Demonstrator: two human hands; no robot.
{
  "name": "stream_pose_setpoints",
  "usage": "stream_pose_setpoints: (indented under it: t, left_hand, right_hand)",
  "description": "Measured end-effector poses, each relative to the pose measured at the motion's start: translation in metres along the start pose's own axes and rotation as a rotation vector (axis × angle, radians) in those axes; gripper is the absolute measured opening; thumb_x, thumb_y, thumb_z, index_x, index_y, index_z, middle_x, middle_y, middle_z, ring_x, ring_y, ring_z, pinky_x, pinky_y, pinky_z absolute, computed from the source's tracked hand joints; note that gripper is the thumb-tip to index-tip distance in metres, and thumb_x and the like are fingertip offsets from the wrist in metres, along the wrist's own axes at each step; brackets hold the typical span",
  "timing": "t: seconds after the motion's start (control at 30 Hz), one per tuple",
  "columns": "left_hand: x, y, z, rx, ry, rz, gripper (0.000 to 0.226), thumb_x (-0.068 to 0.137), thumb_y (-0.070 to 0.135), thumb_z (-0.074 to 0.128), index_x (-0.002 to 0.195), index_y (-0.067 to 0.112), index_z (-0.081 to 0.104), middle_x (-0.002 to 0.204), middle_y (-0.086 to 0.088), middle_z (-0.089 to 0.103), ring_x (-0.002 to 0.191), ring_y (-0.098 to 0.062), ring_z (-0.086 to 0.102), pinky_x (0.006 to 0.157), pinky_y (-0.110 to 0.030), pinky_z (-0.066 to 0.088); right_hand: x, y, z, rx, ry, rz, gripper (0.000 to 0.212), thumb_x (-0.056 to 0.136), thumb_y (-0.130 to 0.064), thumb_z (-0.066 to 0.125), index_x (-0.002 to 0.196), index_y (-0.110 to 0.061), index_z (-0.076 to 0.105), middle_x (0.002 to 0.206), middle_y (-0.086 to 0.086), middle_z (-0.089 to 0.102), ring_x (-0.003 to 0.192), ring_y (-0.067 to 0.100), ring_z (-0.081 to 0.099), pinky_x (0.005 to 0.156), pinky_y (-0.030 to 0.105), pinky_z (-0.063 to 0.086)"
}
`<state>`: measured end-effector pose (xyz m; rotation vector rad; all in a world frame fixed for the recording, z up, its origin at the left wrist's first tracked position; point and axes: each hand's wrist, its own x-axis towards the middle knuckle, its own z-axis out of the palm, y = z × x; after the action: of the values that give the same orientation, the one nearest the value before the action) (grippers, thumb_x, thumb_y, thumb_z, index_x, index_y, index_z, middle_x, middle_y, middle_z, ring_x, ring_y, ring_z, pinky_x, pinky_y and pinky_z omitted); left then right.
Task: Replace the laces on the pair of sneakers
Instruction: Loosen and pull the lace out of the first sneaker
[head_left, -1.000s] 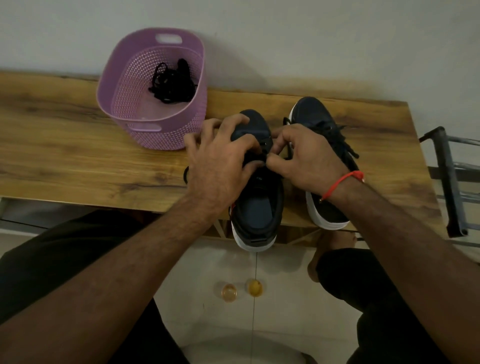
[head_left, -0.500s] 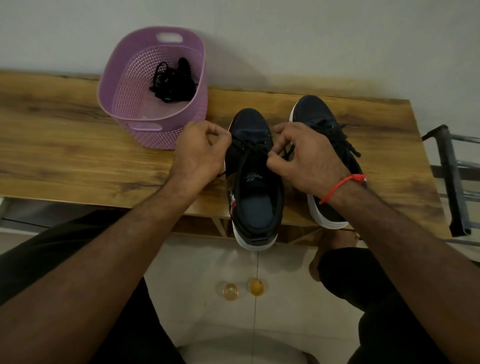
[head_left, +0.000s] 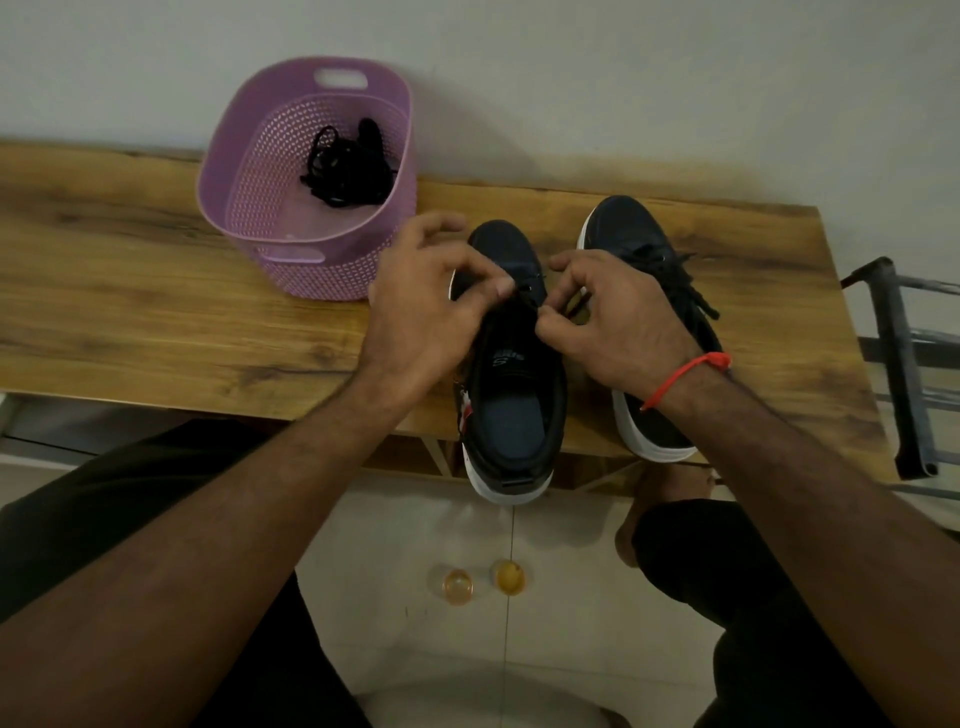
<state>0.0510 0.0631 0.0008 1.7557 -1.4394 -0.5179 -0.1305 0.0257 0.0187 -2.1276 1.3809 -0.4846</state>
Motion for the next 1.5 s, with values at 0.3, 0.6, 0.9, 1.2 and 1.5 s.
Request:
stream_pose_setpoints:
  t: [0.3, 0.6, 0.9, 1.2, 1.5]
  left_hand:
    - [-0.004, 0.003, -0.004, 0.203, 0.017, 0.121, 0.037, 0.086, 0.046, 0.070, 0.121, 0.035, 0.068, 0.155, 0.003, 0.036, 0.127, -0.018, 0.043, 0.104, -0.038, 0.039]
    - [-0.009, 0.005, -0.001, 0.546, -0.056, 0.279, 0.019, 0.088, 0.048, 0.069, 0.100, 0.034, 0.072, 0.154, 0.011, 0.039, 0.132, -0.025, 0.034, 0.096, -0.043, 0.030]
    - [0.004, 0.000, -0.021, 0.303, 0.013, 0.141, 0.033, 0.093, 0.031, 0.064, 0.124, 0.023, 0.062, 0.154, -0.002, 0.038, 0.133, -0.028, 0.038, 0.103, -0.045, 0.037]
    - [-0.011, -0.001, 0.005, 0.520, -0.106, 0.317, 0.021, 0.086, 0.040, 0.074, 0.101, 0.026, 0.074, 0.153, 0.001, 0.040, 0.123, -0.029, 0.037, 0.094, -0.040, 0.035]
    - [0.012, -0.008, -0.023, 0.336, 0.122, 0.112, 0.027, 0.092, 0.033, 0.063, 0.116, 0.022, 0.065, 0.140, -0.006, 0.046, 0.128, -0.026, 0.041, 0.105, -0.029, 0.035]
  right_hand:
    - [0.001, 0.002, 0.003, -0.002, 0.008, -0.007, 0.010, 0.086, -0.024, 0.071, 0.088, -0.017, 0.064, 0.134, -0.003, 0.056, 0.118, 0.002, 0.045, 0.087, 0.006, 0.025]
    - [0.000, 0.001, 0.006, -0.025, 0.017, -0.040, 0.012, 0.086, -0.026, 0.070, 0.090, -0.017, 0.063, 0.134, -0.002, 0.055, 0.113, -0.005, 0.037, 0.077, -0.013, 0.018]
    - [0.001, 0.002, 0.005, -0.020, 0.015, -0.043, 0.010, 0.087, -0.024, 0.070, 0.089, -0.017, 0.063, 0.135, -0.002, 0.054, 0.112, -0.003, 0.037, 0.077, -0.013, 0.018]
    - [0.000, 0.001, 0.006, -0.022, 0.001, -0.039, 0.011, 0.086, -0.027, 0.069, 0.090, -0.019, 0.062, 0.141, -0.001, 0.051, 0.130, 0.009, 0.044, 0.089, 0.001, 0.021]
    - [0.000, 0.003, 0.004, -0.004, 0.007, -0.033, 0.010, 0.088, -0.025, 0.069, 0.090, -0.017, 0.063, 0.134, -0.003, 0.054, 0.111, -0.003, 0.038, 0.077, -0.010, 0.019]
